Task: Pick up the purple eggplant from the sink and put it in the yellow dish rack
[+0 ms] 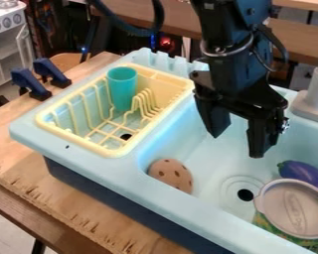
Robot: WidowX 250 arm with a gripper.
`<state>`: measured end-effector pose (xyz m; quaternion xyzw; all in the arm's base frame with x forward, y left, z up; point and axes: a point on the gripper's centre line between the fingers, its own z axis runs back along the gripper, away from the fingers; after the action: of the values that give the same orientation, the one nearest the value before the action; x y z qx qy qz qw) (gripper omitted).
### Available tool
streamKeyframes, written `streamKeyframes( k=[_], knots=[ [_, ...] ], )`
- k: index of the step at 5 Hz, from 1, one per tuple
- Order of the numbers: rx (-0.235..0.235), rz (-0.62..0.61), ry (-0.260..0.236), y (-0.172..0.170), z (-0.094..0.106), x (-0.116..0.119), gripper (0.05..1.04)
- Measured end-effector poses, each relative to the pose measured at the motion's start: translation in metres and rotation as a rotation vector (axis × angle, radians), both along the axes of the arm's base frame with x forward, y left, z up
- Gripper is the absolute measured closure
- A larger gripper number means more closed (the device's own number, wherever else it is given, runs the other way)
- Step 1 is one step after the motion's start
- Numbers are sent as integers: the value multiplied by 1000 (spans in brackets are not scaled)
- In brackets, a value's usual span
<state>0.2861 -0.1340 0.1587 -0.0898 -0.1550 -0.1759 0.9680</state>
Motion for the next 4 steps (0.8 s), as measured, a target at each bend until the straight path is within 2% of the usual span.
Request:
streamKeyframes(
  k=[1, 2, 3, 4],
  knots=[
    [12, -1, 28, 1, -9, -1, 83],
    [20, -22, 60, 3, -18, 12, 83],
    [-15, -79, 43, -5, -15, 24, 83],
    [-19, -210, 75, -11, -17, 38, 83]
  ],
)
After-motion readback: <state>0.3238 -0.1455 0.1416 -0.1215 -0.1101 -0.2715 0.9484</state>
